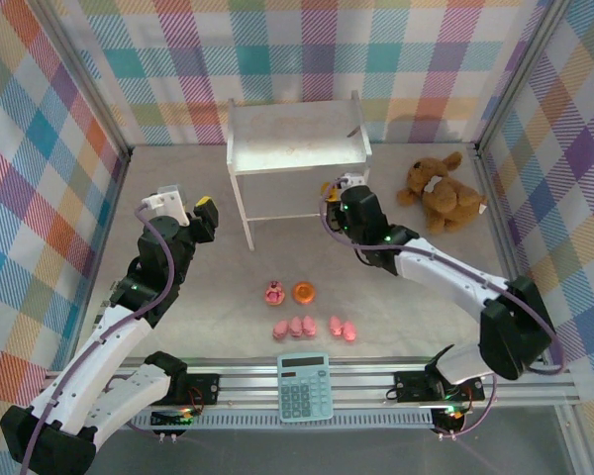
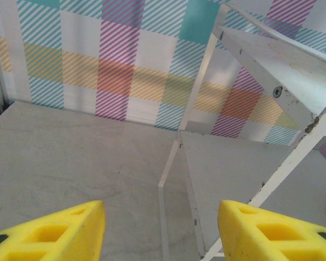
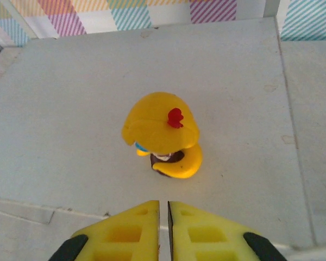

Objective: Place and organize the plastic toys onto the shelf

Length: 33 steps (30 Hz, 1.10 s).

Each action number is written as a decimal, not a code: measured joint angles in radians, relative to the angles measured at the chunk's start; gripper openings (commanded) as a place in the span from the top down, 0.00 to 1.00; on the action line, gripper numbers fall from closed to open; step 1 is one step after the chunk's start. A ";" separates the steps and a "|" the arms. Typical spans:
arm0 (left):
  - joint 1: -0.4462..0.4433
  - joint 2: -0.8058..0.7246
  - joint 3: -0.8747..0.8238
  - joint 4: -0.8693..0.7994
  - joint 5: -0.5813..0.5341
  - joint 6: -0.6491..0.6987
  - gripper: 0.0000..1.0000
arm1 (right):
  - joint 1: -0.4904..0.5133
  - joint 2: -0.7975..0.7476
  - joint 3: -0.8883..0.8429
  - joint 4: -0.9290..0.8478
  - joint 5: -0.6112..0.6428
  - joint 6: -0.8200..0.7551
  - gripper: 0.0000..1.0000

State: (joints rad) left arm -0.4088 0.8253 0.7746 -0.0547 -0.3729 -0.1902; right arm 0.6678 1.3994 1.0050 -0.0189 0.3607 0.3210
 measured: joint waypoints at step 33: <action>-0.449 0.422 0.092 -0.600 0.201 -0.140 0.34 | -0.002 -0.492 0.093 -0.629 0.203 0.060 0.44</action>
State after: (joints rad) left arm -0.8577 1.2476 0.8669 -0.6552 -0.1719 -0.3302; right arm 0.6659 0.9073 1.0977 -0.6479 0.5640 0.3813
